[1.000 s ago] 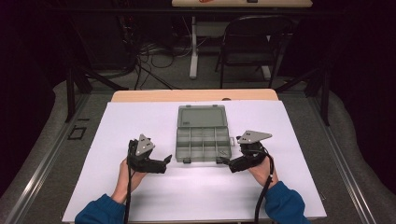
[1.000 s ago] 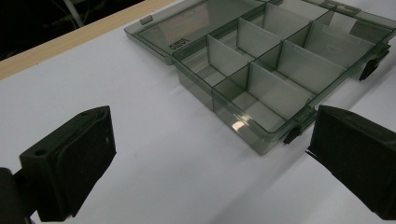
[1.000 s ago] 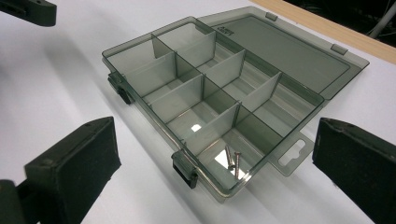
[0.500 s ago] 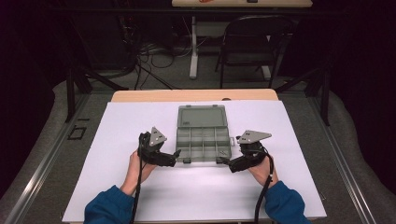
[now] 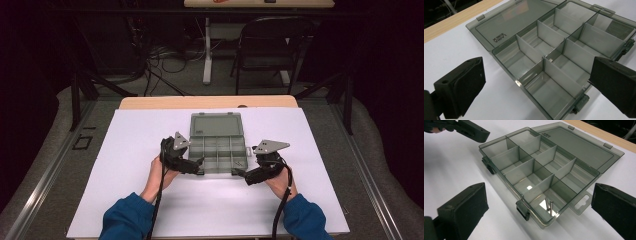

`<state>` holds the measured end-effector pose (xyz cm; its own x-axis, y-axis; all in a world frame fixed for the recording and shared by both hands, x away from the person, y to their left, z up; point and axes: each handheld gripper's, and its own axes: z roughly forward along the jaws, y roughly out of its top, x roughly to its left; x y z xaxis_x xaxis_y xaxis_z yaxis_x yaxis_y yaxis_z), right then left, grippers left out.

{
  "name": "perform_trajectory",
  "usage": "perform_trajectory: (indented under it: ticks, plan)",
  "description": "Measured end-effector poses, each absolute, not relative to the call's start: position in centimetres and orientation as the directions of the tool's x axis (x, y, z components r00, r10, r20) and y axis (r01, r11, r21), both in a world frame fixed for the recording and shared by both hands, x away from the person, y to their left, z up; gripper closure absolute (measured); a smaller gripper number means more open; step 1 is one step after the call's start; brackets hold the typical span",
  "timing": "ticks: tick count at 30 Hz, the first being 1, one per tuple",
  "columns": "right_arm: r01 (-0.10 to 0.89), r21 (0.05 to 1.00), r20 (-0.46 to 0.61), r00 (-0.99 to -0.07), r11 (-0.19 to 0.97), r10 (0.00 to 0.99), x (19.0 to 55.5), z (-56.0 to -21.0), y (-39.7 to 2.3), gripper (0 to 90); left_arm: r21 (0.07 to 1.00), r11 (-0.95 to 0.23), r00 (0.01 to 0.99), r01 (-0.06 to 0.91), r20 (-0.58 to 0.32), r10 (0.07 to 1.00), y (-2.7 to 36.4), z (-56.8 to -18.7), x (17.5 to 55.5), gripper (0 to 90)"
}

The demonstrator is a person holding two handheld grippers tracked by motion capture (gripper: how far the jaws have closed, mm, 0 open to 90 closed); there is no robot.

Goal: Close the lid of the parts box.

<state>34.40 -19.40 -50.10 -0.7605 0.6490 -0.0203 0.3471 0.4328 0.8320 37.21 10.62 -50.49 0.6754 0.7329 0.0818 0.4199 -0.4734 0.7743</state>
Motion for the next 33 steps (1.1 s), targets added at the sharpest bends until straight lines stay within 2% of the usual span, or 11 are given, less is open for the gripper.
perform_trajectory:
  ticks: [11,17,24,33]
  plan:
    - [0.353,0.833,-0.012,-0.758,0.427,0.652,34.5,-50.2,-19.6,0.0,0.732,-0.521,0.695,0.439,0.091,0.713,8.8,-50.7,38.8,0.3]
    - [0.352,0.833,-0.012,-0.76,0.427,0.649,34.5,-50.2,-19.6,0.0,0.706,-0.553,0.702,0.443,0.11,0.703,8.0,-51.1,39.2,5.0]
    - [0.353,0.829,-0.012,-0.764,0.434,0.645,34.6,-50.2,-19.5,0.3,0.675,-0.588,0.709,0.447,0.134,0.693,7.4,-51.7,39.7,17.8]
    - [0.353,0.826,-0.015,-0.765,0.439,0.644,34.6,-50.3,-19.5,0.5,0.655,-0.594,0.715,0.467,0.115,0.689,7.2,-52.4,40.0,38.1]
